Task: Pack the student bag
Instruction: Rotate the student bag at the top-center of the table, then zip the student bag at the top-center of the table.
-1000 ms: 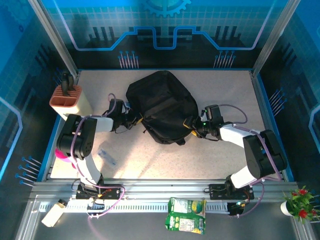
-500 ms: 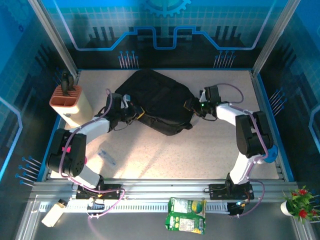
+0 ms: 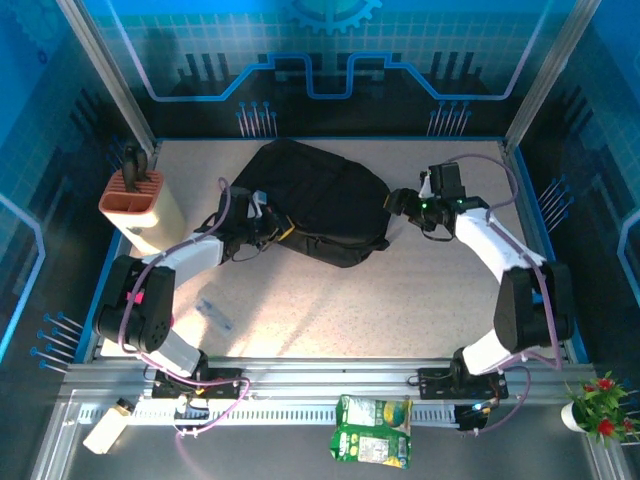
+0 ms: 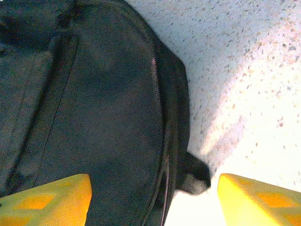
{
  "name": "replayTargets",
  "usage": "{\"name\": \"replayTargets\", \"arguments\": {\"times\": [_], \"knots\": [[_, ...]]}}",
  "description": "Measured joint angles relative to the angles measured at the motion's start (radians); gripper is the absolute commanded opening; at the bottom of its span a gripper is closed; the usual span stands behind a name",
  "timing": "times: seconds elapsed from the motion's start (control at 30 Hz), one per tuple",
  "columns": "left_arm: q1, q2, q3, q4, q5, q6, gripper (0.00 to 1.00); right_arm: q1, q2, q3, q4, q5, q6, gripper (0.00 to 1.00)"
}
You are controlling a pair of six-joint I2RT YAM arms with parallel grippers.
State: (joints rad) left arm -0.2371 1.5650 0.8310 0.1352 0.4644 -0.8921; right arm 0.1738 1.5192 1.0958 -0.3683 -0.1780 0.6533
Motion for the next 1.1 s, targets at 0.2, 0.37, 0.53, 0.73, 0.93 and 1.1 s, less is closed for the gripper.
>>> {"name": "replayTargets", "arguments": {"times": [0.2,0.37,0.53,0.73,0.93,1.1], "knots": [[-0.008,0.013,0.005,0.002,-0.002,0.0,0.0,0.284,-0.082,0.011,-0.129,0.141,0.04,0.68],[-0.01,0.014,0.005,0.002,-0.005,0.0,0.0,0.521,-0.033,0.104,-0.216,0.285,0.092,0.66],[-0.015,0.014,0.011,-0.003,-0.009,0.0,0.0,0.665,0.099,0.253,-0.262,0.412,0.116,0.64],[-0.021,0.014,0.015,-0.005,-0.016,0.0,0.0,0.723,0.252,0.354,-0.309,0.491,0.137,0.54],[-0.021,0.014,0.015,-0.008,-0.016,0.0,0.0,0.724,0.314,0.361,-0.327,0.553,0.155,0.45],[-0.021,0.014,0.015,-0.011,-0.016,0.0,0.0,0.724,0.354,0.397,-0.332,0.578,0.157,0.34]]}}
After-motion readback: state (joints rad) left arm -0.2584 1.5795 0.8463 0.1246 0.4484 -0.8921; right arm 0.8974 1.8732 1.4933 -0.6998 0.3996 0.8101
